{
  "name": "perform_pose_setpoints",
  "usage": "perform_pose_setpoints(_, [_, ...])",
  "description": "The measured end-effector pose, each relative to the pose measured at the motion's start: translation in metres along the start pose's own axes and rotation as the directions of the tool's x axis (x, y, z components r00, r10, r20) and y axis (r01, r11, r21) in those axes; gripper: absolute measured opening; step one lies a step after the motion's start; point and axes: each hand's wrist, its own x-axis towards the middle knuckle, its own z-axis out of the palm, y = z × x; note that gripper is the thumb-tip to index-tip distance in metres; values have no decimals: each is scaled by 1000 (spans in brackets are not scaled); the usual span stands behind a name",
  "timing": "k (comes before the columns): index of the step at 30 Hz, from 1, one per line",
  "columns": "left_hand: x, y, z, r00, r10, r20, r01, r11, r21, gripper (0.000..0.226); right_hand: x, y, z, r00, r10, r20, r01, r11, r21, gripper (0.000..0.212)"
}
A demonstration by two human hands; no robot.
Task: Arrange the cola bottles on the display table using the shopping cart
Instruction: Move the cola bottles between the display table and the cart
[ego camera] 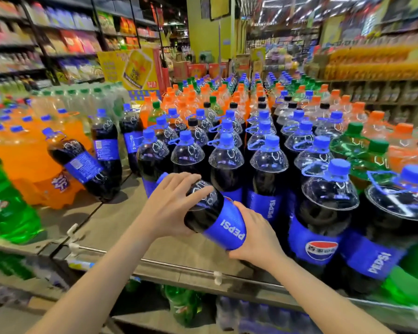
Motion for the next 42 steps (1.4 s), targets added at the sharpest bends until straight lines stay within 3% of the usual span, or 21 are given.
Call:
perform_pose_setpoints(7, [-3,-12,29,996,37,76,-36,999,-17,90,2,5,24,994,73,84,-78,995,59,122])
perform_pose_setpoints(9, [5,-10,26,996,85,-24,-86,995,-43,77,9,-2,22,994,83,66,-91,988,128,124])
perform_pose_setpoints(11, [27,-4,13,965,111,-237,-141,984,-113,38,18,-7,27,995,94,23,-96,988,121,121])
perform_pose_setpoints(13, [53,-11,-1,927,23,-375,-88,983,-159,23,19,-15,38,996,86,15,-84,993,-80,118])
perform_pose_setpoints(15, [55,-30,1,916,-123,-382,36,973,-227,41,12,-18,56,996,14,83,10,960,-280,114])
perform_pose_setpoints(17, [27,-48,22,893,-281,-350,155,925,-348,48,5,-20,66,989,-7,151,63,927,-369,108])
perform_pose_setpoints(19, [-15,-58,47,924,-304,-230,208,908,-362,44,16,-20,57,981,18,192,52,934,-353,102])
perform_pose_setpoints(21, [-57,-69,63,934,-324,-151,242,884,-401,40,23,-21,40,972,21,233,35,972,-232,86])
perform_pose_setpoints(24, [-85,-81,68,873,-484,-59,362,724,-588,46,30,-10,-2,991,-58,121,62,998,-32,58])
perform_pose_setpoints(28, [-108,-55,107,808,-398,434,587,610,-532,87,21,-7,4,939,-43,341,100,983,-153,70])
perform_pose_setpoints(31, [-101,-43,128,728,-302,616,654,574,-492,89,26,-10,37,918,-14,396,134,951,-278,82])
perform_pose_setpoints(35, [-95,-48,145,653,-336,679,746,443,-498,88,32,-11,57,926,30,375,147,889,-434,102])
perform_pose_setpoints(37, [-100,-44,155,635,-398,662,770,384,-509,62,33,-11,62,933,13,359,160,880,-447,108])
perform_pose_setpoints(39, [-101,-37,152,636,-476,608,771,347,-535,42,33,-11,60,940,-9,342,159,897,-412,109])
perform_pose_setpoints(42, [-85,-40,128,690,-552,468,708,380,-595,46,29,-10,52,966,-37,256,121,940,-319,107])
